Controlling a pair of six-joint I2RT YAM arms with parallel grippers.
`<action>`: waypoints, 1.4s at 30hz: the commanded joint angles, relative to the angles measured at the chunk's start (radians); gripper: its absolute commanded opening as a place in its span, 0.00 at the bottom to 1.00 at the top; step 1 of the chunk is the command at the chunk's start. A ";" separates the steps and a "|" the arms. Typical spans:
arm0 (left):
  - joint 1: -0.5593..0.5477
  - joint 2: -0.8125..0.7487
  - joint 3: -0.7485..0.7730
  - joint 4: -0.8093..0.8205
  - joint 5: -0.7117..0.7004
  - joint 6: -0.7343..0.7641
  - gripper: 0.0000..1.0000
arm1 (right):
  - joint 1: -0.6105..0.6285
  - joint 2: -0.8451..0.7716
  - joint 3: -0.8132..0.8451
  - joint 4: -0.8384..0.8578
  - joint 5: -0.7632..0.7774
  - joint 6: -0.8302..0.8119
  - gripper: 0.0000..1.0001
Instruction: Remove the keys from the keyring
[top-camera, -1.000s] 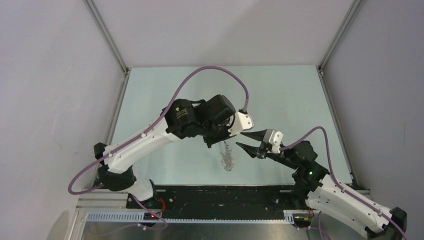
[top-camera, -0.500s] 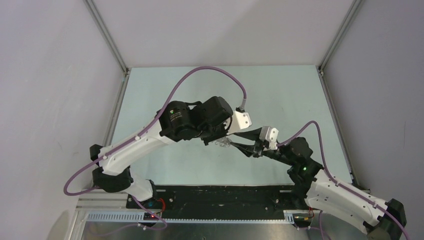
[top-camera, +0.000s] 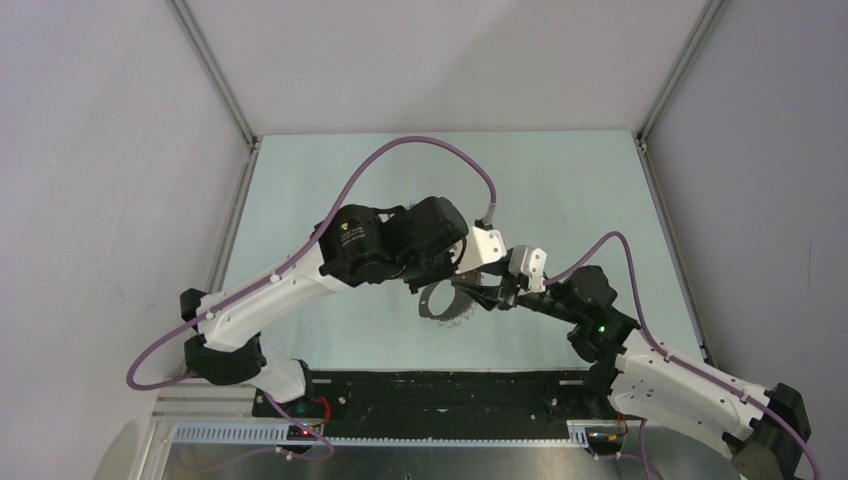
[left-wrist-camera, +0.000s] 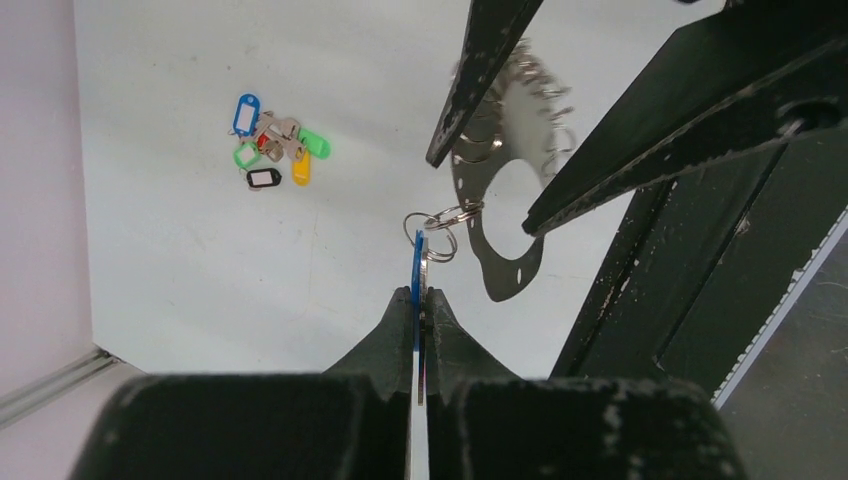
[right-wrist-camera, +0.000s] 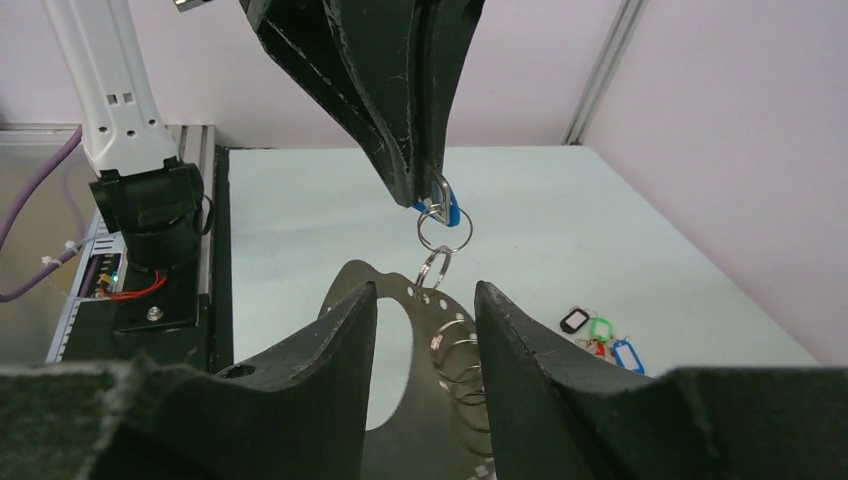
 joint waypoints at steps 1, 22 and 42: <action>-0.011 -0.036 0.056 0.038 -0.024 0.013 0.00 | 0.018 0.032 0.063 0.067 -0.005 -0.001 0.46; -0.024 -0.076 0.061 0.040 -0.028 0.017 0.00 | 0.032 0.051 0.077 0.067 0.051 0.029 0.00; -0.023 -0.110 -0.057 0.133 0.035 0.038 0.00 | 0.028 -0.100 0.077 0.007 0.066 0.210 0.00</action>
